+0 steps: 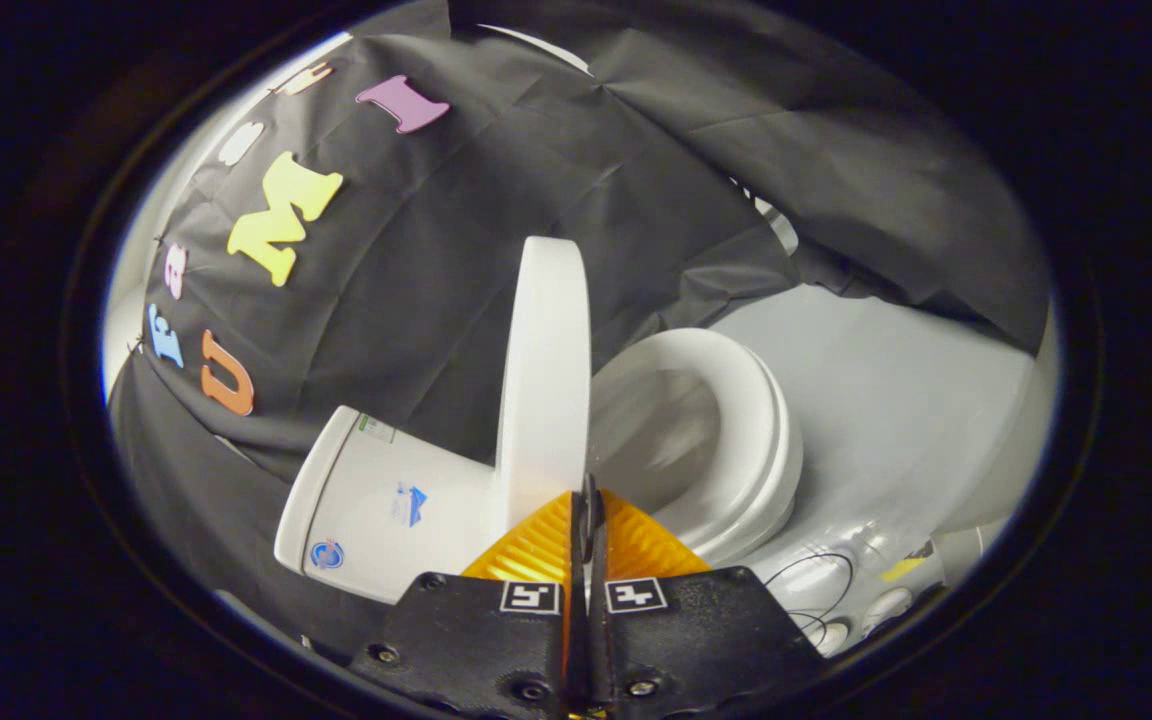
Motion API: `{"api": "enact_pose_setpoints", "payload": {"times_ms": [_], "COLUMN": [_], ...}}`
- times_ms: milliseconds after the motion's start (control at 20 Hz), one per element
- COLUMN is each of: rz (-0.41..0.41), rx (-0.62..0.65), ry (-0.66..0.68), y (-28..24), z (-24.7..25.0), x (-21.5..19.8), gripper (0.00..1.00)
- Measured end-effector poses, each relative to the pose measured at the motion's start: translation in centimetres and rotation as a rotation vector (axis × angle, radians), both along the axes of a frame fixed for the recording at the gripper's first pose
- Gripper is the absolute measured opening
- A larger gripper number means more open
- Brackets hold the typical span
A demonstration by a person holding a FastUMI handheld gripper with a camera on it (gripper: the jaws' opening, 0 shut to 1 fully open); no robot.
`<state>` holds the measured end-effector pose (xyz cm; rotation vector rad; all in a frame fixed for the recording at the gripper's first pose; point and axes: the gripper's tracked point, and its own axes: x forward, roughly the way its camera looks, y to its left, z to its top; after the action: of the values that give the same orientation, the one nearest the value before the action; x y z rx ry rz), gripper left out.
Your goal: Open the toilet lid.
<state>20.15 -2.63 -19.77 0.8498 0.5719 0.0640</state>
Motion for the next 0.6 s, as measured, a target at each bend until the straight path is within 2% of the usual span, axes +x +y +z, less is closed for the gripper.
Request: {"api": "enact_pose_setpoints", "payload": {"times_ms": [600], "rz": [0.014], "rx": [-0.113], "ry": [-0.023], "y": [2.5], "z": [3.4], "x": [-0.2], "gripper": [0.04]}}
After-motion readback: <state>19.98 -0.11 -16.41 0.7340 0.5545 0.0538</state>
